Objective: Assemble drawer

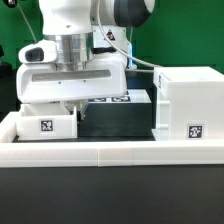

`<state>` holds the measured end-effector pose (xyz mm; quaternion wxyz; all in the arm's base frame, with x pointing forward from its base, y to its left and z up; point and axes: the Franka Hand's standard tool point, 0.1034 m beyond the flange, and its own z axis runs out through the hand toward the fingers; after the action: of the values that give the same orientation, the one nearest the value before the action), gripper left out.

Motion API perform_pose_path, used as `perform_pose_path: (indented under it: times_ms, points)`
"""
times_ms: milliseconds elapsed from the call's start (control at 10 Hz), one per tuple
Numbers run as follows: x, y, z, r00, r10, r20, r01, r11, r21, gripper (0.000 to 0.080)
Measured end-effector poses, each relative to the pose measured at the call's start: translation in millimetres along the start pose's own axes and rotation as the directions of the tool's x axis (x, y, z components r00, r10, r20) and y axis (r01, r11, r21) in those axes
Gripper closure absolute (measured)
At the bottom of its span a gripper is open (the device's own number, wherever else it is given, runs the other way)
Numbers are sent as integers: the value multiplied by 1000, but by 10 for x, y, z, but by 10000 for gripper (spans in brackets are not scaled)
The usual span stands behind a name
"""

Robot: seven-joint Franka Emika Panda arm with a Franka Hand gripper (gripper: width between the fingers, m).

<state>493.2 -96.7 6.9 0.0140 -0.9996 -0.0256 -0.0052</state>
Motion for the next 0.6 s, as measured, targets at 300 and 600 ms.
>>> perform_pose_path:
  times_ms: [300,600]
  points:
    - [0,0,0,1000,0,0,0,1000,0,758]
    - [53,-95,-69,999,-38,-1,38,999,0,758]
